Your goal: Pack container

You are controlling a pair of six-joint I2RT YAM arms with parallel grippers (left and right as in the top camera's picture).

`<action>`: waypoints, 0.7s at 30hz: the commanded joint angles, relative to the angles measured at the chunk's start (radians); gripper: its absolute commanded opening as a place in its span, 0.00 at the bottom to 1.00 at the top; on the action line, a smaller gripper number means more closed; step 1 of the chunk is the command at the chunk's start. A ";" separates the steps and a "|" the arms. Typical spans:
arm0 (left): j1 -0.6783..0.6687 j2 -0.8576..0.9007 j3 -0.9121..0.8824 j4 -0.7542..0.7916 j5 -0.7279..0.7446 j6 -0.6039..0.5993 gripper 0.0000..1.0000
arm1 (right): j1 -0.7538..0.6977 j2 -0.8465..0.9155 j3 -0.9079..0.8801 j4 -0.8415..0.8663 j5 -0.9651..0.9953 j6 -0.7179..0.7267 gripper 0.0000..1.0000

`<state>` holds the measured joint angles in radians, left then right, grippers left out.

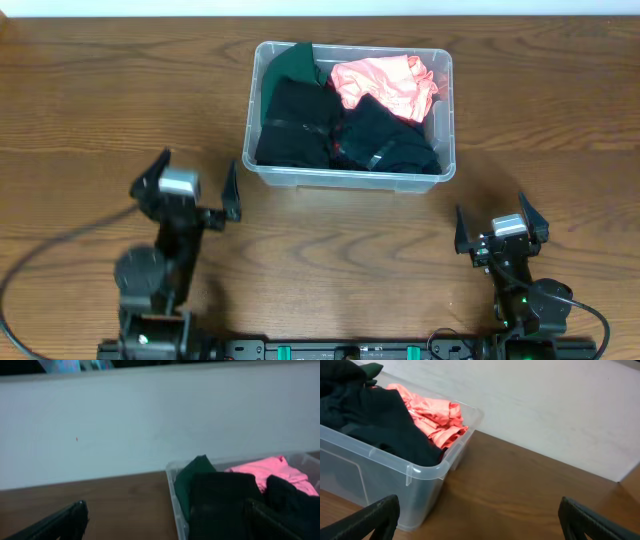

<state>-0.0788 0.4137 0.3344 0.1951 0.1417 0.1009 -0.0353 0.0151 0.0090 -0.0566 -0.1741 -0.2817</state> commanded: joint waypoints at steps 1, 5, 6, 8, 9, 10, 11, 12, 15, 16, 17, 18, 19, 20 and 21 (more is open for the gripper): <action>0.020 -0.131 -0.122 0.055 0.008 -0.032 0.98 | -0.014 -0.004 -0.003 -0.004 0.009 -0.014 0.99; 0.056 -0.255 -0.227 0.061 0.008 -0.094 0.98 | -0.014 -0.004 -0.003 -0.004 0.010 -0.014 0.99; 0.063 -0.277 -0.246 0.061 0.008 -0.105 0.98 | -0.014 -0.004 -0.003 -0.004 0.009 -0.014 0.99; 0.071 -0.318 -0.275 0.053 0.008 -0.110 0.98 | -0.014 -0.004 -0.003 -0.004 0.010 -0.014 0.99; 0.072 -0.337 -0.287 0.045 0.008 -0.110 0.98 | -0.014 -0.004 -0.003 -0.004 0.010 -0.014 0.99; 0.074 -0.352 -0.297 0.038 0.008 -0.110 0.98 | -0.014 -0.004 -0.003 -0.003 0.010 -0.014 0.99; 0.074 -0.368 -0.309 0.030 0.008 -0.110 0.98 | -0.014 -0.004 -0.003 -0.004 0.009 -0.014 0.99; 0.074 -0.380 -0.320 0.030 0.007 -0.110 0.98 | -0.014 -0.004 -0.003 -0.004 0.009 -0.014 0.99; 0.074 -0.409 -0.330 -0.026 0.007 -0.110 0.98 | -0.014 -0.004 -0.003 -0.004 0.009 -0.014 0.99; 0.074 -0.413 -0.330 -0.046 0.007 -0.110 0.98 | -0.014 -0.004 -0.003 -0.004 0.009 -0.014 0.99; 0.076 -0.412 -0.330 -0.060 0.004 -0.110 0.98 | -0.014 -0.004 -0.003 -0.003 0.010 -0.014 0.99; 0.077 -0.412 -0.330 -0.076 0.004 -0.110 0.98 | -0.014 -0.004 -0.003 -0.004 0.009 -0.014 0.99; 0.079 -0.412 -0.330 -0.093 0.004 -0.110 0.98 | -0.014 -0.004 -0.003 -0.004 0.010 -0.014 0.99; 0.079 -0.412 -0.330 -0.108 0.004 -0.110 0.98 | -0.014 -0.004 -0.003 -0.004 0.009 -0.014 0.99; 0.079 -0.412 -0.330 -0.131 0.004 -0.110 0.98 | -0.014 -0.004 -0.003 -0.004 0.009 -0.014 0.99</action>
<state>-0.0063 0.0113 0.0074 0.0856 0.1501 -0.0013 -0.0353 0.0147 0.0090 -0.0566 -0.1715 -0.2817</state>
